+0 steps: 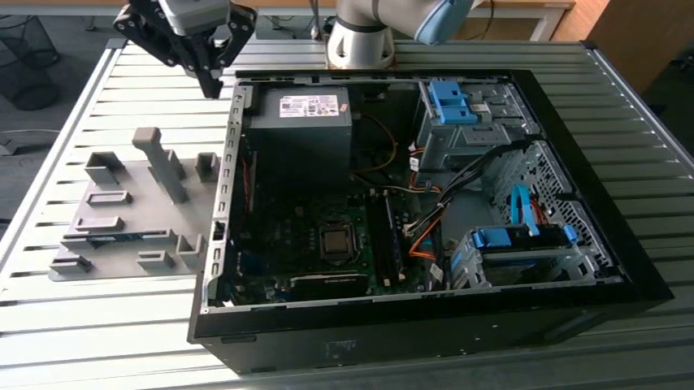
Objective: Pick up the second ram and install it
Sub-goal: 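Reach for the second ram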
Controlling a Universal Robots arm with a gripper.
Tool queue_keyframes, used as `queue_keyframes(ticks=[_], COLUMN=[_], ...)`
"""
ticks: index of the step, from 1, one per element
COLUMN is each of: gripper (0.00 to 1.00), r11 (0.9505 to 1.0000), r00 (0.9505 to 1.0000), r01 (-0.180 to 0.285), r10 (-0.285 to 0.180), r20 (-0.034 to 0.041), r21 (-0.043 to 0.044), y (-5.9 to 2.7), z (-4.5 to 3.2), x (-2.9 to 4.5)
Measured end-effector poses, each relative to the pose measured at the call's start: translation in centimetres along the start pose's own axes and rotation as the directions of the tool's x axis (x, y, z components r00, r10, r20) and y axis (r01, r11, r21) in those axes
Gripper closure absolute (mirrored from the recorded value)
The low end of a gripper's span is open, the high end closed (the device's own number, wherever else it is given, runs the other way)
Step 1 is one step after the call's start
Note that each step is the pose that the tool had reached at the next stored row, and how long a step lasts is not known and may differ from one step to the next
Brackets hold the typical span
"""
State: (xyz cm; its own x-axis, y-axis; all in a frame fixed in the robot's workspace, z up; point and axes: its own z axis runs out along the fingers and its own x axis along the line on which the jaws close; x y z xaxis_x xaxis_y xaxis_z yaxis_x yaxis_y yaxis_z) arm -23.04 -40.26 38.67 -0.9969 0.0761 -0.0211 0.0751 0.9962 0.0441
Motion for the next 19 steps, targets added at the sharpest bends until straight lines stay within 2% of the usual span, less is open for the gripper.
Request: queue_keyframes(ticks=[9, 16, 19], gripper=[0.89, 0.89, 0.89], r11=[1.0, 1.0, 1.0], r00=[1.0, 1.0, 1.0], r01=[0.0, 0.0, 0.0], r10=[0.0, 0.0, 0.0], r20=[0.0, -0.0001, 0.0], r21=[0.0, 0.0001, 0.0], y=[-0.99, -1.19, -1.2], z=[0.02, 0.02, 0.03], x=[0.91, 2.3, 2.38])
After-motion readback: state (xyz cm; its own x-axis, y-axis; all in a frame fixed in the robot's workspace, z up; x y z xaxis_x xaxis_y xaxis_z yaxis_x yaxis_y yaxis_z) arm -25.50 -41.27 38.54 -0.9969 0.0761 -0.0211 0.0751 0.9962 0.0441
